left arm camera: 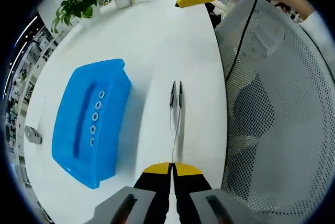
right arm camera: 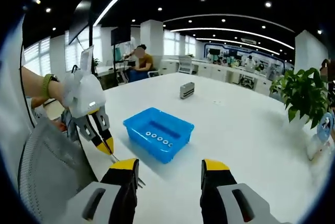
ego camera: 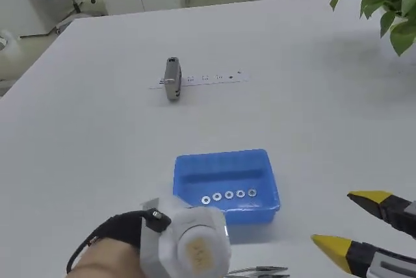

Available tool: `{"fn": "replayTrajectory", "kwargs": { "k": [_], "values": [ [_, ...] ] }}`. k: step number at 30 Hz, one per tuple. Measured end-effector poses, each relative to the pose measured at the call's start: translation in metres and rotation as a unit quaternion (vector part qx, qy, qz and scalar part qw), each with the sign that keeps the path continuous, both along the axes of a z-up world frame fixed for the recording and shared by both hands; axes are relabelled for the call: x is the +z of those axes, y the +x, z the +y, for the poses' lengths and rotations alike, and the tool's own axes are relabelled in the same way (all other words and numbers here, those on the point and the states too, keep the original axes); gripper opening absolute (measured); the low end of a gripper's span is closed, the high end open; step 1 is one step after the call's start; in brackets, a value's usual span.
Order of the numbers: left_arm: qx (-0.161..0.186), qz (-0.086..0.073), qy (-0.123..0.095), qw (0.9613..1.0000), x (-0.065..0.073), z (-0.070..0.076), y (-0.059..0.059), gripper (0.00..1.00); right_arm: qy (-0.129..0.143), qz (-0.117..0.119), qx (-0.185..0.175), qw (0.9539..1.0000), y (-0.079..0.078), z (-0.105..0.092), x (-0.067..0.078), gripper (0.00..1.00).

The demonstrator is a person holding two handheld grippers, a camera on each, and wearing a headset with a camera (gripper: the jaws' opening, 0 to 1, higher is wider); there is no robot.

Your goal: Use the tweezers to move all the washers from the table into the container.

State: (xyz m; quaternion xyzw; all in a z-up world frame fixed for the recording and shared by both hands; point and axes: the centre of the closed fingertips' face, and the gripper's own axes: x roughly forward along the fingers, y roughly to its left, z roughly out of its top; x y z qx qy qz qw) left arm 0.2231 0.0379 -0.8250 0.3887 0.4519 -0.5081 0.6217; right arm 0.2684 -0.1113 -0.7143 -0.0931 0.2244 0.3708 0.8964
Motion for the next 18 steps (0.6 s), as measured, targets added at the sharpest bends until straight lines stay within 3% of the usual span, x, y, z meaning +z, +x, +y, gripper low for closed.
{"fn": "replayTrajectory", "kwargs": {
  "k": [3, 7, 10, 12, 14, 18],
  "values": [
    [-0.001, 0.015, 0.040, 0.9991, -0.004, 0.004, -0.005, 0.00, -0.016, -0.016, -0.004, 0.9997, 0.000, 0.001, 0.000, 0.48],
    [0.004, 0.024, 0.062, 0.9978, -0.009, 0.005, -0.010, 0.00, -0.011, -0.020, -0.011, 0.9997, -0.005, 0.001, 0.008, 0.51],
    [0.006, 0.021, 0.080, 0.9965, -0.008, 0.004, -0.010, 0.00, -0.009, -0.031, -0.010, 0.9994, -0.014, -0.001, 0.018, 0.51],
    [0.013, 0.028, 0.090, 0.9954, -0.008, 0.005, -0.009, 0.00, 0.006, -0.032, -0.011, 0.9994, -0.020, -0.003, 0.023, 0.52],
    [0.018, 0.032, 0.094, 0.9949, -0.008, 0.005, -0.008, 0.00, 0.023, -0.028, -0.012, 0.9993, -0.025, -0.003, 0.025, 0.54],
    [0.040, 0.038, 0.086, 0.9948, -0.008, 0.007, -0.008, 0.00, 0.028, -0.022, -0.008, 0.9993, -0.031, -0.005, 0.023, 0.55]
  ]
}}
